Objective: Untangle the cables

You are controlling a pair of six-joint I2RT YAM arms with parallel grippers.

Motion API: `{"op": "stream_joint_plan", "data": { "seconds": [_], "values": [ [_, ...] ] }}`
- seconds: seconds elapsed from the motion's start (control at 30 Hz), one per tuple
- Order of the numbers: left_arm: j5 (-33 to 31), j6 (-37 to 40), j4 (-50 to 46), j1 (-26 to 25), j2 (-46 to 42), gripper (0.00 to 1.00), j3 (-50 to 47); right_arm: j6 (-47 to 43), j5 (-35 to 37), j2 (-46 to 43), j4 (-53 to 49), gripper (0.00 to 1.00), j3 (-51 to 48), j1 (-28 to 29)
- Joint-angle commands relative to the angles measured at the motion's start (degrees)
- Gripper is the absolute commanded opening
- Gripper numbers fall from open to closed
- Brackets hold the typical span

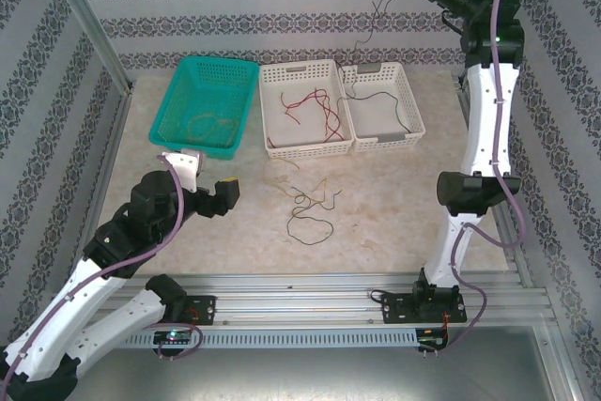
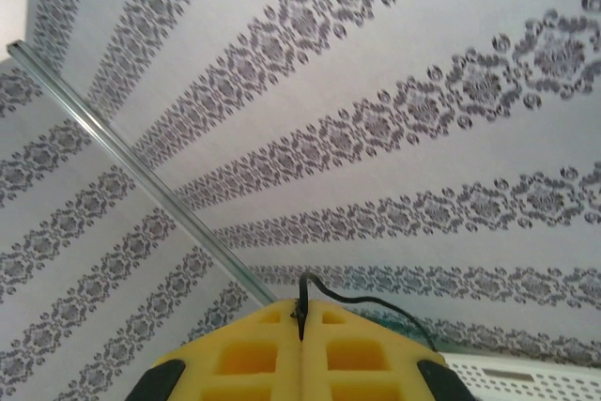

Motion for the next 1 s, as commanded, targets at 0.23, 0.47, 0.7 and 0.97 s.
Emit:
{"op": "stream_joint_plan", "data": {
  "seconds": [0.23, 0.47, 0.7, 0.97],
  "values": [
    [0.75, 1.83, -0.69, 0.65, 0.78, 0.95, -0.27, 2.17, 1.93, -5.08, 3.4, 0.0, 3.22, -0.85],
    [0.78, 1.89, -0.93, 0.65, 0.61, 0.95, -0.44, -1.72, 1.09, -4.22, -0.23, 0.0, -2.64, -1.29],
    [1.06, 2.01, -1.02, 0.64, 0.98, 0.95, -0.36, -5.12, 1.81, -3.52, -2.23, 0.0, -5.72, -1.42],
    [1.42, 2.01, -1.06, 0.65, 1.37, 0.95, -0.28, -5.06, 3.03, -3.82, -2.39, 0.0, -4.47, -1.36]
  ]
}}
